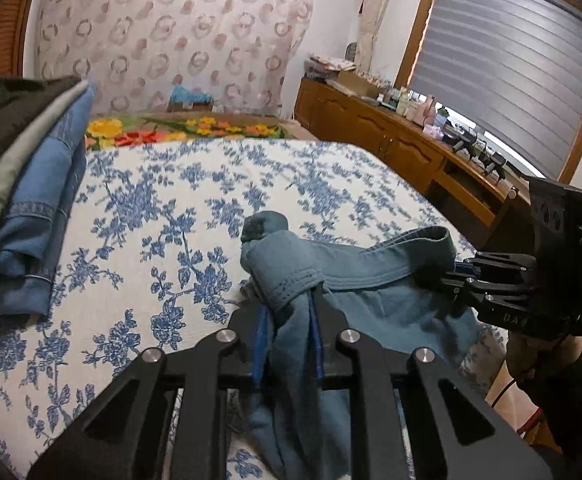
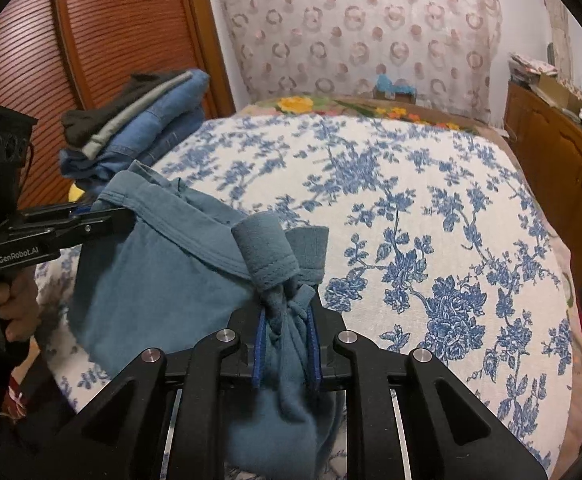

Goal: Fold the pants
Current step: 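Lift the folded shorts off the bed with both tools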

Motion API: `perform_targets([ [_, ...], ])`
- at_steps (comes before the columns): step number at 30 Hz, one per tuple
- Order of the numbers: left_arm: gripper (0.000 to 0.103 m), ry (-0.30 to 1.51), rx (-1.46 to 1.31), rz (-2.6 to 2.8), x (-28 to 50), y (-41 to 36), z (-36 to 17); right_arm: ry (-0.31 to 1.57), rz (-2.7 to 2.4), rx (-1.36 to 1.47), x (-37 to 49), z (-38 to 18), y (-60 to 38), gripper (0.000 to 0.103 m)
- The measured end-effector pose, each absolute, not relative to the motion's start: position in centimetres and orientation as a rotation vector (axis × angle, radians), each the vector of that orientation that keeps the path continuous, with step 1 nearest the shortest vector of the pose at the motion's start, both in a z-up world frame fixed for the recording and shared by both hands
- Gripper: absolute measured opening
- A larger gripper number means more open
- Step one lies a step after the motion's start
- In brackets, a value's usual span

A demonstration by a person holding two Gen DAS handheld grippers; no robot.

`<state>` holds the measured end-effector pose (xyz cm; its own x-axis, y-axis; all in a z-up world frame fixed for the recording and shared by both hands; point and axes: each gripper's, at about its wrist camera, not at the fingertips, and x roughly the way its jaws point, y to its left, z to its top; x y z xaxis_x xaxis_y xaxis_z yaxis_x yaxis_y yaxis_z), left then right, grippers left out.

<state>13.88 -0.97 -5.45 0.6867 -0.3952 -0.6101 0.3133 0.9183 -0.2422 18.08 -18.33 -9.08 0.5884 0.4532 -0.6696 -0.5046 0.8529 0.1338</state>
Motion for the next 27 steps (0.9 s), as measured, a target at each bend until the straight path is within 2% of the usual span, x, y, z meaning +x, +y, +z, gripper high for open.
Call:
perform_targets([
  [27, 0.016, 0.522, -0.093, -0.378, 9.9, -0.8, 0.4, 0.546, 0.587, -0.070, 13.5, -2.3, -18.9, 0.015],
])
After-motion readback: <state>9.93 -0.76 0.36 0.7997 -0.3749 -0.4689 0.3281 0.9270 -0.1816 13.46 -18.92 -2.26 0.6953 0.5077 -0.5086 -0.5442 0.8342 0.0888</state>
